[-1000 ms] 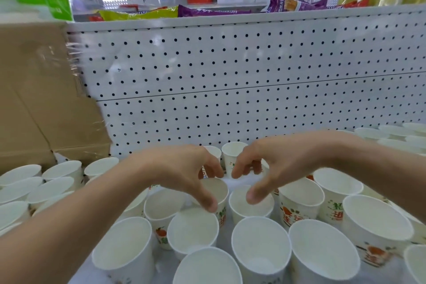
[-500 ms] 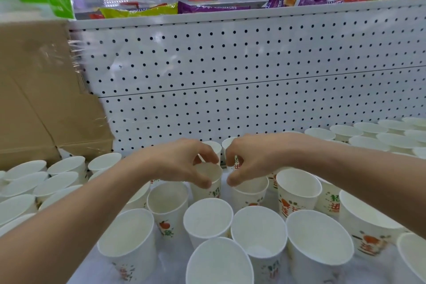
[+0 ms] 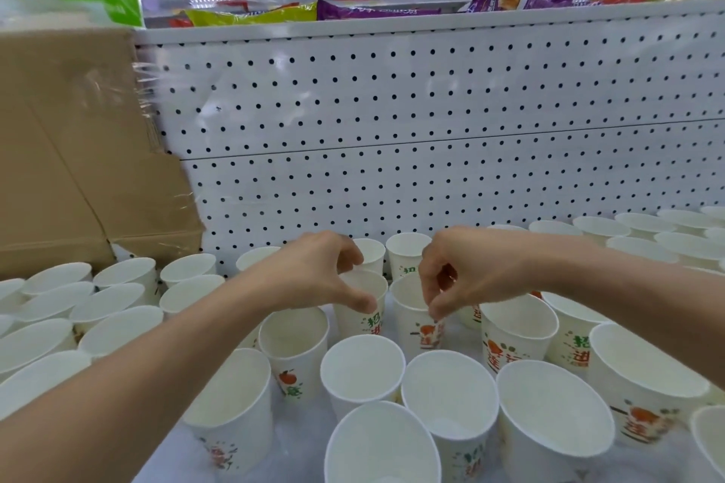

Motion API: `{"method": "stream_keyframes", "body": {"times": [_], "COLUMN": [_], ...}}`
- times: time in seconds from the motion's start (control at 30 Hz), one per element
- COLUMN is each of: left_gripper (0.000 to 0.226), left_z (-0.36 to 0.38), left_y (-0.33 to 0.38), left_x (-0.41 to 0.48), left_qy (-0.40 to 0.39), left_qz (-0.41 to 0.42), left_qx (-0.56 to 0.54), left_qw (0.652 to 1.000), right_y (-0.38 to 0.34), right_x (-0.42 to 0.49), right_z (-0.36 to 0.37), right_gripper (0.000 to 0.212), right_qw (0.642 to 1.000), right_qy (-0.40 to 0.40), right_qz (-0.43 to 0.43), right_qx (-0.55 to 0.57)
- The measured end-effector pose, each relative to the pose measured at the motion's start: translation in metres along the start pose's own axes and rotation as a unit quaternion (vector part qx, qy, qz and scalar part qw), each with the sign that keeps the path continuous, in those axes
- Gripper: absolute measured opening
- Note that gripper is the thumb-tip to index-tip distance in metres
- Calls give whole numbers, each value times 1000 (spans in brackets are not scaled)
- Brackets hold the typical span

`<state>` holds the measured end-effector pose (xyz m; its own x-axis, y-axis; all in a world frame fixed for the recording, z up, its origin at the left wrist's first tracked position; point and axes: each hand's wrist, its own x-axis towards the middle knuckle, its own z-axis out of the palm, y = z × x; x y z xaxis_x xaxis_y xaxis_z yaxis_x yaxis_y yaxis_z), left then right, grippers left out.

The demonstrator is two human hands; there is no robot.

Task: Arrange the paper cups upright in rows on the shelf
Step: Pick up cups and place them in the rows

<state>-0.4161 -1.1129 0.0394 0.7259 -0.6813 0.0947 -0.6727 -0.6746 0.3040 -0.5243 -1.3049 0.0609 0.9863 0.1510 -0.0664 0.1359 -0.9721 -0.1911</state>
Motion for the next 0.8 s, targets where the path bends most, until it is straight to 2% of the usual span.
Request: {"method": "stream_keyframes", "body": {"times": [0.23, 0.6, 0.8], "left_gripper": [53, 50, 42], "left_z": [3, 4, 2], "left_y": [0, -2, -1], "left_x": [4, 4, 7], "left_qy": [0, -2, -22], "left_qz": [2, 28, 46], "left_qx": [-38, -84, -91], "left_qw": [999, 996, 995], "right_y": [9, 13, 14], "right_x": [11, 14, 15], "right_z": [6, 6, 6], "right_gripper": [12, 9, 6], "right_qw": [999, 998, 998], "right_qy": [40, 44, 43], "right_qz": [23, 22, 19], "right_qx": [11, -27, -33]}}
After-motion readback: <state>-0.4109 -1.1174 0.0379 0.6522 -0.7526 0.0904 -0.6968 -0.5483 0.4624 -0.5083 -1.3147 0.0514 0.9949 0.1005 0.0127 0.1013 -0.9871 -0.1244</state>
